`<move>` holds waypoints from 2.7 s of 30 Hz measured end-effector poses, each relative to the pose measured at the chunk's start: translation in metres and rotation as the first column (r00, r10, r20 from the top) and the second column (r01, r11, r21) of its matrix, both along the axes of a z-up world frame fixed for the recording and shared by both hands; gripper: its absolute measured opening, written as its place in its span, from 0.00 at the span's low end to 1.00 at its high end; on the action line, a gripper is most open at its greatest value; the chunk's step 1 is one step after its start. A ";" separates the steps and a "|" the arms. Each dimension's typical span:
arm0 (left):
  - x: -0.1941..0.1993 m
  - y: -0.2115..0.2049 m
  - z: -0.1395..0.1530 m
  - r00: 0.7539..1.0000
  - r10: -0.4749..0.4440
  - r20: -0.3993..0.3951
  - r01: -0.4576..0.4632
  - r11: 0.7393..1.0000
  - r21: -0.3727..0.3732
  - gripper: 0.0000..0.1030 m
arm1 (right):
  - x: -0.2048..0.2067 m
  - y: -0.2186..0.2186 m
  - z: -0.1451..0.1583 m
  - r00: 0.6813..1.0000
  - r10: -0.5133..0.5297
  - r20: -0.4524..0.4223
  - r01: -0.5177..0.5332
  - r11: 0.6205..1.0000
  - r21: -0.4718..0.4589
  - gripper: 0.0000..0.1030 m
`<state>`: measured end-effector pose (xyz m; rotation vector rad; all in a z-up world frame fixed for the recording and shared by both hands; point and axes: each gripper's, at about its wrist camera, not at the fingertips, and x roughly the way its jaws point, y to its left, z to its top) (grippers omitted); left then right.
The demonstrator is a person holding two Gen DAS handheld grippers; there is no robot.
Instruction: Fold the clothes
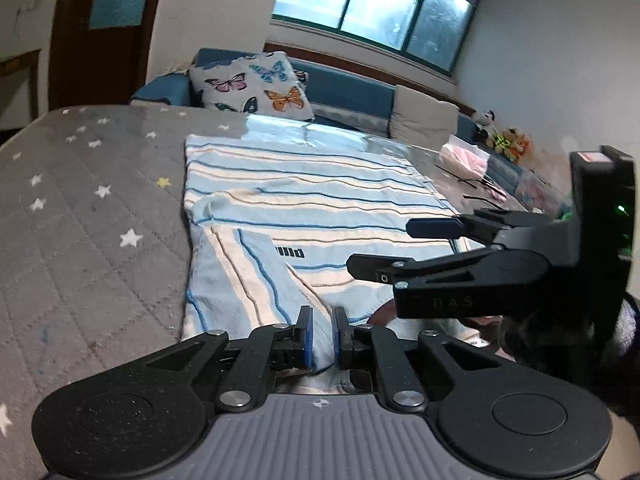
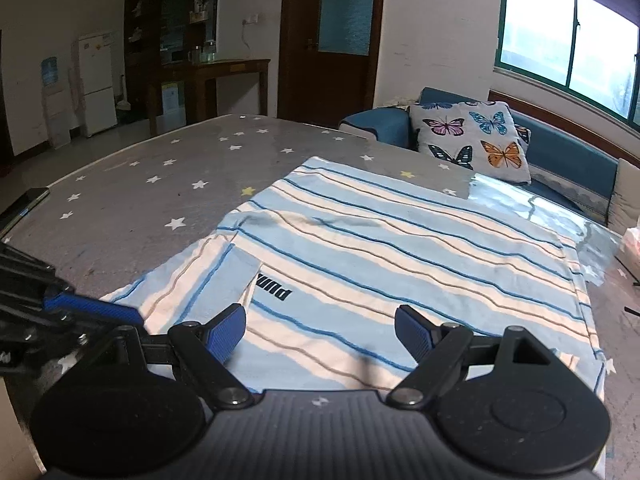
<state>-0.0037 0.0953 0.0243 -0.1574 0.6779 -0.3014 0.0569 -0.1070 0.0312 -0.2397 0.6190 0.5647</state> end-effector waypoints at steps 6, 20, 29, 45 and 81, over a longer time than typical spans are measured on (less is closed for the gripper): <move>0.003 0.027 0.005 0.995 0.100 0.025 -0.101 0.993 0.054 0.11 | -0.003 0.006 0.004 0.999 0.033 -0.007 -0.033 0.999 0.017 0.80; 0.003 0.035 -0.024 0.992 0.121 -0.028 -0.112 0.966 0.232 0.13 | -0.020 0.037 -0.022 0.985 0.159 -0.061 -0.163 0.985 -0.064 0.79; 0.042 0.018 -0.004 0.995 0.095 0.018 -0.096 0.975 0.199 0.13 | -0.011 0.028 -0.023 0.989 0.122 -0.081 -0.126 0.990 -0.055 0.79; 0.094 0.005 -0.029 0.994 0.096 -0.050 -0.083 0.972 0.218 0.13 | -0.003 -0.031 0.005 1.000 0.010 -0.025 -0.010 1.000 -0.001 0.79; 0.028 -0.027 -0.024 1.000 -0.005 -0.014 0.010 0.935 0.354 0.32 | -0.016 -0.149 -0.012 0.969 -0.229 -0.097 0.233 0.972 0.036 0.41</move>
